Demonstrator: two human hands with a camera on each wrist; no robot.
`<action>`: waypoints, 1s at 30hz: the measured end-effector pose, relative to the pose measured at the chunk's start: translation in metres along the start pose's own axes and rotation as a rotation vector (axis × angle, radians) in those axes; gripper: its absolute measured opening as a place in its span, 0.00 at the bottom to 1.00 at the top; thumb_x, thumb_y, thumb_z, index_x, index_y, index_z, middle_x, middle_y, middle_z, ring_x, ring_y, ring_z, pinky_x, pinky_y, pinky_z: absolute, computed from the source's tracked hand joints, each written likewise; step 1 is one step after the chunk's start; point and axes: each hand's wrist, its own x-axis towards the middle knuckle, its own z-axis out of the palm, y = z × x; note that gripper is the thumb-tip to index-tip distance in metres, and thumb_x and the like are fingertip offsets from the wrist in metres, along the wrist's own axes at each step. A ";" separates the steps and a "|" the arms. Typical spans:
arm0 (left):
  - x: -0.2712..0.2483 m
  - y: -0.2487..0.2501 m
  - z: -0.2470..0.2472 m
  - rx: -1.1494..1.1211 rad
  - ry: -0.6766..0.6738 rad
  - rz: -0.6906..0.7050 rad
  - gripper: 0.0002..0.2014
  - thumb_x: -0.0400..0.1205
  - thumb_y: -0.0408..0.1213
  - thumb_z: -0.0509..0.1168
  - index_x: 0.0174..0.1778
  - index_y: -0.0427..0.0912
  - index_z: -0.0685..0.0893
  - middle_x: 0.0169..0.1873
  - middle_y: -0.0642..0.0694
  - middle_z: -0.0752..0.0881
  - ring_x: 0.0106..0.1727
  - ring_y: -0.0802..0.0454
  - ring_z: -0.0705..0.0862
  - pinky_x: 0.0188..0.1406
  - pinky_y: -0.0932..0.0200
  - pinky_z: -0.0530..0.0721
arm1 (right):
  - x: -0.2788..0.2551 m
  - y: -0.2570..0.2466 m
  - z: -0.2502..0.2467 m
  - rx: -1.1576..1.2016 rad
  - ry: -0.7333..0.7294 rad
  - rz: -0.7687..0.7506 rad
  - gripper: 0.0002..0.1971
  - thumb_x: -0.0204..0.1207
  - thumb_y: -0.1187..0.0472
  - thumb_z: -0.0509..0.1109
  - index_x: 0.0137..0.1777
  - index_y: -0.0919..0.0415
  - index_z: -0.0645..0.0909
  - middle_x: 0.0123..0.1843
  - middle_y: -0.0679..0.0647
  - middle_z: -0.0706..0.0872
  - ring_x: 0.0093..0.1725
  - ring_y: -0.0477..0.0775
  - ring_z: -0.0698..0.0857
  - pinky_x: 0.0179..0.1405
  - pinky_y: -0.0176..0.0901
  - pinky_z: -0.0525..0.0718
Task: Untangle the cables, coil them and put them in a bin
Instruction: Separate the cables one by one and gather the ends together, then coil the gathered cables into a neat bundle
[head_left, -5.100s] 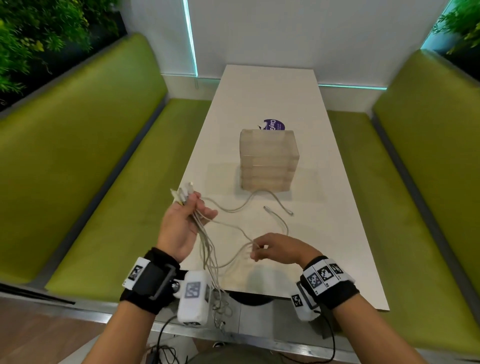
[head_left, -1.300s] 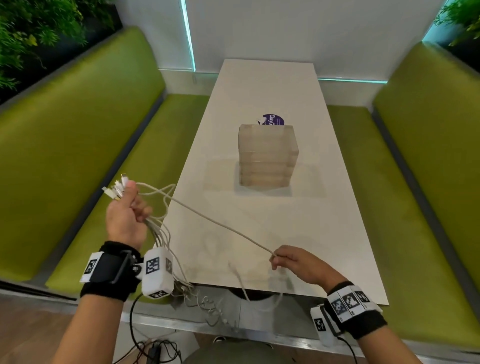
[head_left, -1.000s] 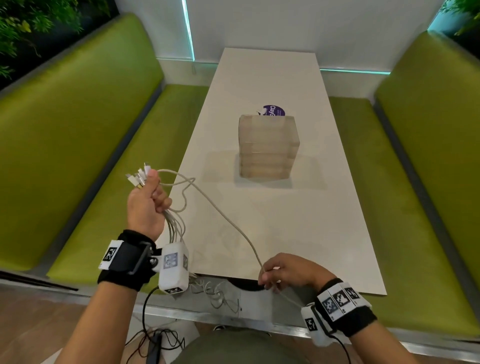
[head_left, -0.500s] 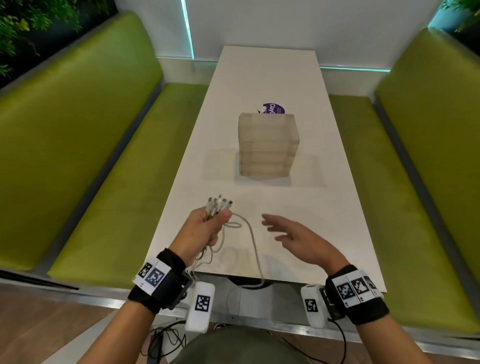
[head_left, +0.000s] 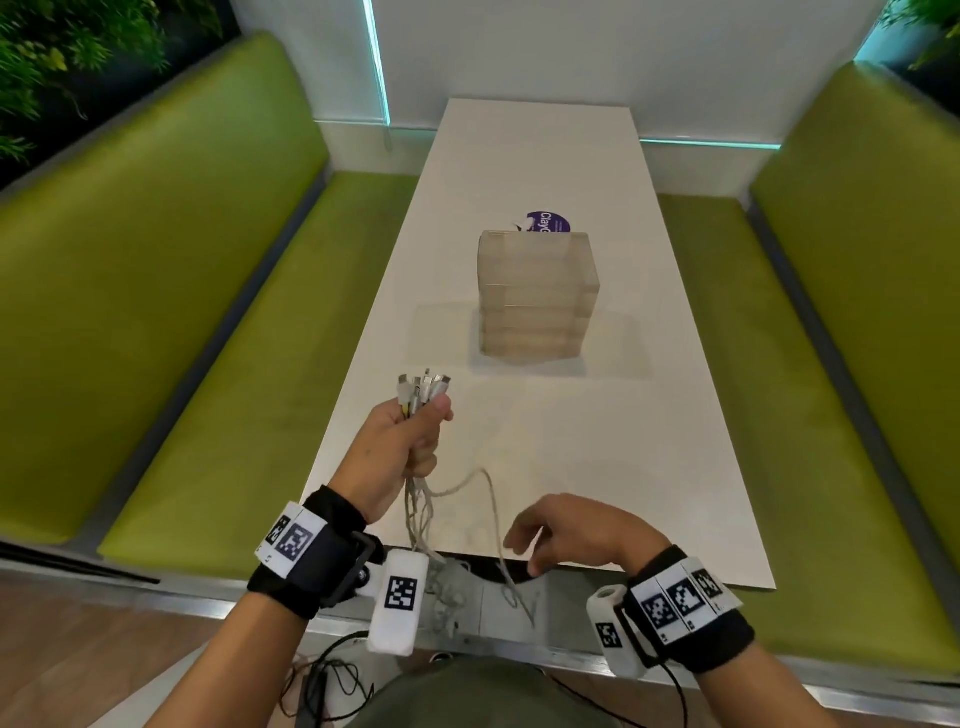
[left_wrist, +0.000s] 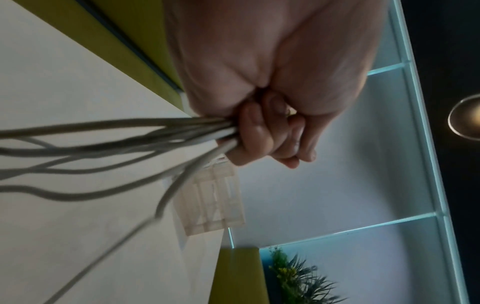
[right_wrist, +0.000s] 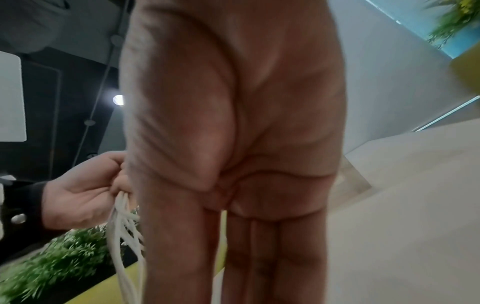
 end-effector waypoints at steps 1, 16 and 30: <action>0.000 0.002 0.001 -0.031 -0.010 -0.001 0.10 0.79 0.42 0.64 0.35 0.40 0.77 0.19 0.55 0.62 0.19 0.59 0.58 0.16 0.68 0.60 | 0.000 0.000 -0.003 0.001 0.045 0.035 0.20 0.71 0.61 0.76 0.64 0.53 0.82 0.61 0.49 0.87 0.53 0.44 0.84 0.55 0.38 0.79; 0.035 0.042 0.065 -0.056 -0.212 0.124 0.13 0.86 0.44 0.59 0.36 0.44 0.73 0.21 0.55 0.61 0.20 0.59 0.55 0.17 0.67 0.58 | 0.025 -0.065 0.005 0.652 0.471 -0.393 0.13 0.84 0.54 0.61 0.46 0.64 0.77 0.29 0.42 0.72 0.29 0.41 0.71 0.33 0.36 0.70; 0.048 0.071 0.109 0.002 -0.264 0.155 0.36 0.81 0.64 0.29 0.32 0.76 0.86 0.51 0.42 0.76 0.37 0.49 0.70 0.29 0.56 0.61 | 0.000 -0.093 -0.113 0.731 0.922 -0.363 0.12 0.83 0.58 0.63 0.54 0.69 0.80 0.37 0.54 0.85 0.31 0.50 0.84 0.33 0.47 0.85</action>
